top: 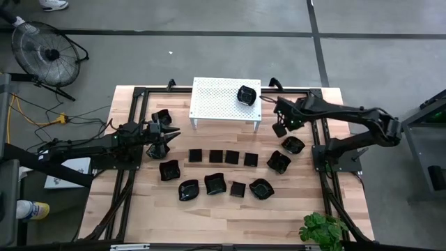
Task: Pick & Place Mini shaped plates
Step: Put the distorted square plate on the shelf
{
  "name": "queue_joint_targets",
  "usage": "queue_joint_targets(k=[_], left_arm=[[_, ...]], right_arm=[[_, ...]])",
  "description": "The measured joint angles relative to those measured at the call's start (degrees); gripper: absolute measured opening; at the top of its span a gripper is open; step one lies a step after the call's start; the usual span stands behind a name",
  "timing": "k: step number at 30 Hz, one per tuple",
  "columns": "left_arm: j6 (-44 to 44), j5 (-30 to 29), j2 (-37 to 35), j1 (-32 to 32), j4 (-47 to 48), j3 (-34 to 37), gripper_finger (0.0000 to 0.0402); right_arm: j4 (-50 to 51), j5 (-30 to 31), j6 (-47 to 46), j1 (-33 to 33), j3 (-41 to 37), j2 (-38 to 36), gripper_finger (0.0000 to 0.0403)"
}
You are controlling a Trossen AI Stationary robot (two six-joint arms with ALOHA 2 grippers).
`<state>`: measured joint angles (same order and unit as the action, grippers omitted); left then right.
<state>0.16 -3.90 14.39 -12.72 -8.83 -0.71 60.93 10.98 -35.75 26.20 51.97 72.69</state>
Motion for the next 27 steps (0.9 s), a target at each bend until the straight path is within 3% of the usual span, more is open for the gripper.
queue_joint_targets(k=[13,27], left_arm=[[0.0,0.0,0.0,0.0,0.0,0.0,0.0073],[0.0,0.0,0.0,0.0,0.0,0.0,0.0073]], right_arm=[[15.1,5.1,8.2,-3.1,24.0,2.6,0.0000],[20.8,5.2,22.2,-6.0,49.8,17.4,0.0000]])
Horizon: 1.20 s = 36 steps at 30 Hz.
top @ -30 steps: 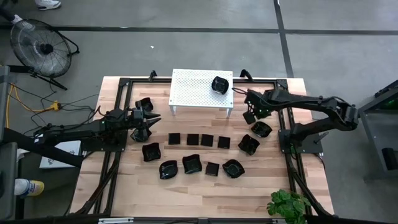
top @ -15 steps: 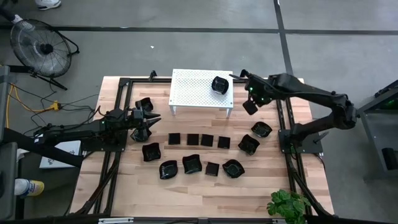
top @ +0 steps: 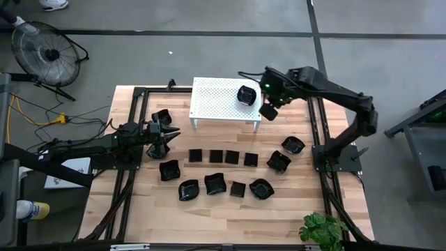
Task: Pick & Place Mini shaped plates
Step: Put the distorted square plate on the shelf
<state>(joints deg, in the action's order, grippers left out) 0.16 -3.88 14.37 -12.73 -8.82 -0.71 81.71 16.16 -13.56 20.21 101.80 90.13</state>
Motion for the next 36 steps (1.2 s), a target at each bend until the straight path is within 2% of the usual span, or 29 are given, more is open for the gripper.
queue_joint_targets(k=[8,15,22,30,36], left_arm=[[0.0,0.0,0.0,0.0,0.0,0.0,0.0073],[0.0,0.0,0.0,0.0,0.0,0.0,0.0073],[0.0,0.0,0.0,0.0,0.0,0.0,0.0073],[0.0,0.0,0.0,0.0,0.0,0.0,0.0073],[0.0,0.0,0.0,0.0,0.0,0.0,0.0073]], right_arm=[[-0.1,0.0,10.9,-2.5,11.5,10.1,0.0000],[-1.5,-0.6,23.6,-3.6,18.4,16.8,0.0000],[-8.6,-0.9,34.4,-3.9,19.6,20.8,0.0000],[-15.0,0.9,40.5,-3.9,19.6,24.5,0.0000],[-17.5,0.9,41.6,-3.6,19.5,27.1,0.0000]])
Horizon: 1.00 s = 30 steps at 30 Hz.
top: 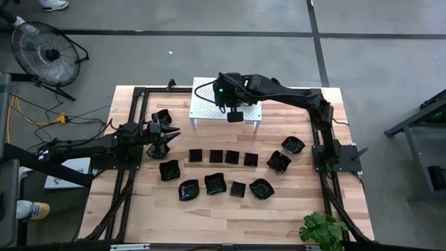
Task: Pick & Place Mini shaped plates
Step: Put the distorted square plate on the shelf
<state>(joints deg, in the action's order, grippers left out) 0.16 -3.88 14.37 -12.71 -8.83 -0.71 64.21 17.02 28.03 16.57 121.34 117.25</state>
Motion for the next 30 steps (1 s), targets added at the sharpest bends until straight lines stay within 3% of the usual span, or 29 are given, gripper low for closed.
queue_joint_targets(k=[30], left_arm=[[0.0,0.0,0.0,0.0,0.0,0.0,0.0073]], right_arm=[[-1.8,-2.1,-6.0,2.9,-0.4,4.3,0.0000]])
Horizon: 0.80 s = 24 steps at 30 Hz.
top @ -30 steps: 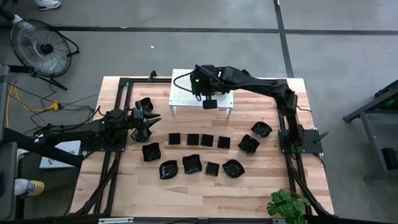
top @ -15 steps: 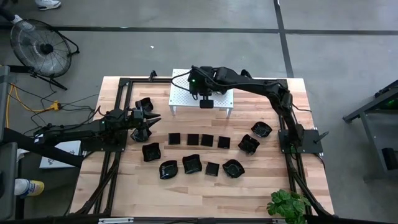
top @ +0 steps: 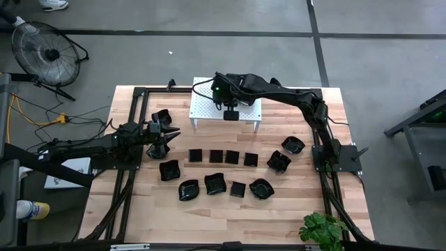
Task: Pick & Place Mini shaped plates
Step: Put the distorted square plate on the shelf, then stack the leaf shaped plate on top of the other leaf shaped plate on the shelf
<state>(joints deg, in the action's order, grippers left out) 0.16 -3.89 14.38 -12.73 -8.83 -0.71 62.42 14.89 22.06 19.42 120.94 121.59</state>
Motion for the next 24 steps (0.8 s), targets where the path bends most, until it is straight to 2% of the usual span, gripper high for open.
queue_joint_targets(k=[14,24], left_arm=[[0.0,0.1,0.0,0.0,0.0,0.0,0.0073],[0.0,0.3,0.0,0.0,0.0,0.0,0.0073]], right_arm=[[-0.6,0.9,-0.6,0.1,0.0,1.2,0.0004],[-0.6,1.2,-0.9,0.1,0.0,1.2,0.0066]])
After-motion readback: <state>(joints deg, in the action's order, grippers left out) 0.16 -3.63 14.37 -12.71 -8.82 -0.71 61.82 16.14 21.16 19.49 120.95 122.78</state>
